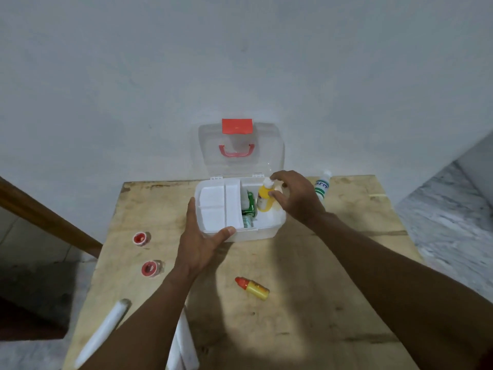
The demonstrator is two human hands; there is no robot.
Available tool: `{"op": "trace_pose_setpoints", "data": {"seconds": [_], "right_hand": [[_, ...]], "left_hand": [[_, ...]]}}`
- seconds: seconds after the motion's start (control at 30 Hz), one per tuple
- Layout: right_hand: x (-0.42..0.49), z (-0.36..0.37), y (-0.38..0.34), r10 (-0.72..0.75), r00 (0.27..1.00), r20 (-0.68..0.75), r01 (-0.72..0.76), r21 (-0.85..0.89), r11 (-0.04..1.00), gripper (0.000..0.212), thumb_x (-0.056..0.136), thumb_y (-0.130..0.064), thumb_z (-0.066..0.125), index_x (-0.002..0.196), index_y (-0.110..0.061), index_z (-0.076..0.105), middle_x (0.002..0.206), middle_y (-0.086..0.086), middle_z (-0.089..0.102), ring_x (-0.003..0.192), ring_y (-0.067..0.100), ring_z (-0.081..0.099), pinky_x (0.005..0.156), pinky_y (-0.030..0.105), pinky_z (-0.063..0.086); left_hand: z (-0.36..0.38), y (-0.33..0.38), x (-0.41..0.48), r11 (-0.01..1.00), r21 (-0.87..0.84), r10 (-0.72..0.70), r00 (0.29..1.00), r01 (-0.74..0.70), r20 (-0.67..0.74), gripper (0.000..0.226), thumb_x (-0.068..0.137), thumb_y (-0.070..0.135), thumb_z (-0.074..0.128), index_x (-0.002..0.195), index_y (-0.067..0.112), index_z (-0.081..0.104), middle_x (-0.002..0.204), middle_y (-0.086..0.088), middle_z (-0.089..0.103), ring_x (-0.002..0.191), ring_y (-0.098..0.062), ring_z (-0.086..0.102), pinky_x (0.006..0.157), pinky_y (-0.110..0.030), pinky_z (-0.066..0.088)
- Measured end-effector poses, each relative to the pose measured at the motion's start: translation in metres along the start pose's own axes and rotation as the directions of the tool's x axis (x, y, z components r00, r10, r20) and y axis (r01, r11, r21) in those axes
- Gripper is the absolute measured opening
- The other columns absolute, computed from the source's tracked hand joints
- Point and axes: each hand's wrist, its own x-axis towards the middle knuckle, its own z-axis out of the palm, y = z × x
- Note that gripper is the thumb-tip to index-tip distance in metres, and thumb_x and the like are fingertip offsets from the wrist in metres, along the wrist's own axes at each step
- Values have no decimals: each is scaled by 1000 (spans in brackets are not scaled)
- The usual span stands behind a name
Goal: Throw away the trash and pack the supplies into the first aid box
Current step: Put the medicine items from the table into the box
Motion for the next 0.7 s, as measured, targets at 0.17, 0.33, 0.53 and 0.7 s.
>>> {"op": "trace_pose_setpoints", "data": {"seconds": [0.17,0.33,0.53,0.7], "right_hand": [[-14,-24,-9,335,942,2,-335,-27,942,27,89,-19,70,114,-8,65,108,9,66,89,23,59,77,28,42],[-22,-45,-4,608,792,-59,-609,-8,793,32,92,-27,67,118,-9,62,107,12,68,104,28,63,88,34,46],[-17,-56,12,716,692,-95,-717,28,696,32,93,-25,64,120,-7,60,114,15,67,110,33,61,91,34,45],[-7,-54,33,752,656,-57,-752,27,658,35,95,-23,60,125,-4,55,117,19,64,113,36,58,91,35,45]], "left_hand": [[0,2,3,1000,-27,8,1000,-8,9,89,68,43,84,138,38,29,123,31,48,112,7,50,76,-15,44],[-1,-4,3,1000,15,14,1000,-14,4,91,71,39,85,140,38,27,127,19,50,114,-11,51,86,-31,48],[2,-3,2,999,40,-4,1000,4,0,95,72,39,84,145,33,23,137,7,47,121,-19,48,95,-42,49],[4,-1,1,1000,30,-5,1000,6,-14,96,69,47,83,144,37,25,134,13,46,120,-16,47,94,-40,48]]}}
